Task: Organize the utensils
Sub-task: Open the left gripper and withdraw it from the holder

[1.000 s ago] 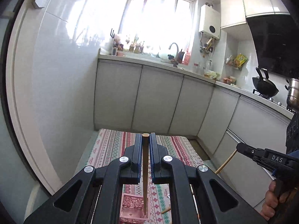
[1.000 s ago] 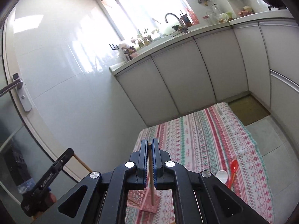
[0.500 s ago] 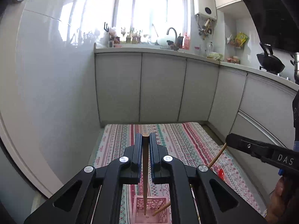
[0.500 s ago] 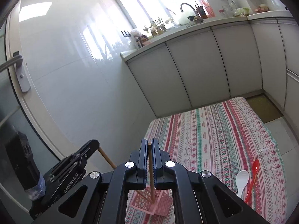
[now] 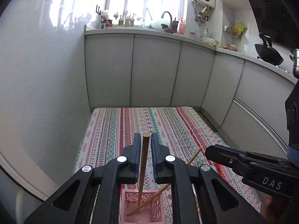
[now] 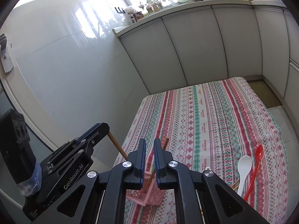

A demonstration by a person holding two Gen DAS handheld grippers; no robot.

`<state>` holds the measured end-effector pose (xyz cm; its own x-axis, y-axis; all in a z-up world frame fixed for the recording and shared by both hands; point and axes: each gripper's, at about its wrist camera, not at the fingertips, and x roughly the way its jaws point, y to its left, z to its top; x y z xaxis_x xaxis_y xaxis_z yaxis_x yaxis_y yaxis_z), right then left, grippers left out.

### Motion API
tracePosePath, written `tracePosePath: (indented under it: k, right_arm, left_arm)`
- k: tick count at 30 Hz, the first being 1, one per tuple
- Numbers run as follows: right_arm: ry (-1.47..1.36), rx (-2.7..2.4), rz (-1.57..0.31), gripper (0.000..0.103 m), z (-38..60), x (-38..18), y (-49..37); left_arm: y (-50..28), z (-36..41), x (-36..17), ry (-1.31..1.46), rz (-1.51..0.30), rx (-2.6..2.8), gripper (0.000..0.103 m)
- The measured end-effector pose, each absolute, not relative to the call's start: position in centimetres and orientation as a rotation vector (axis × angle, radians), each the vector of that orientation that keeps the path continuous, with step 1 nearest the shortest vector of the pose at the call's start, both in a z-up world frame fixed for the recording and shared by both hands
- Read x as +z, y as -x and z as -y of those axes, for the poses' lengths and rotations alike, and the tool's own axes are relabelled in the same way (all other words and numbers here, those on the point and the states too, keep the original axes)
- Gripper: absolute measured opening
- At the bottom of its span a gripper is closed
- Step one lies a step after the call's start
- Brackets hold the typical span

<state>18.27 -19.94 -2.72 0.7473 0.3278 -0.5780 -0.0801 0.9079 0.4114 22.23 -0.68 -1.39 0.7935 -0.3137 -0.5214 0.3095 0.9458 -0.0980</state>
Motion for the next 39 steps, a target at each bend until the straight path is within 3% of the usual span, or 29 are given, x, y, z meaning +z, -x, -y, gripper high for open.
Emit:
tracePosePath:
  k: [1, 3, 7, 9, 10, 24, 39]
  right_arm:
    - [-0.377, 0.227, -0.696, 0.016, 20.2, -2.6, -18.1]
    - [-0.377, 0.227, -0.702, 0.017, 20.7, -2.3, -17.7]
    - [-0.365, 0.200, -0.735, 0.023, 21.9, -2.1, -16.5]
    - [-0.356, 0.169, -0.762, 0.042, 22.7, -2.2, -15.8]
    - [-0.356, 0.164, -0.774, 0.057, 23.2, -2.4, -15.3]
    - [-0.356, 0.019, -1.077, 0.062, 30.1, -7.4, -9.9]
    - [-0.345, -0.106, -1.297, 0.066, 36.0, -13.7, -4.1]
  left_arm:
    - [-22.1, 0.7, -1.3, 0.012, -0.570, -0.334, 0.041]
    - [-21.6, 0.5, -1.2, 0.021, -0.576, -0.323, 0.056]
    - [-20.4, 0.3, -0.7, 0.017, -0.620, -0.319, 0.063]
    - [-19.7, 0.3, -0.8, 0.012, -0.665, -0.326, 0.071]
    - [-19.2, 0.4, -1.0, 0.006, -0.692, -0.336, 0.077]
    - [-12.9, 2.8, -5.8, -0.085, -1.003, -0.478, 0.086]
    - [-9.6, 10.6, -12.9, -0.246, -1.242, -0.627, 0.086]
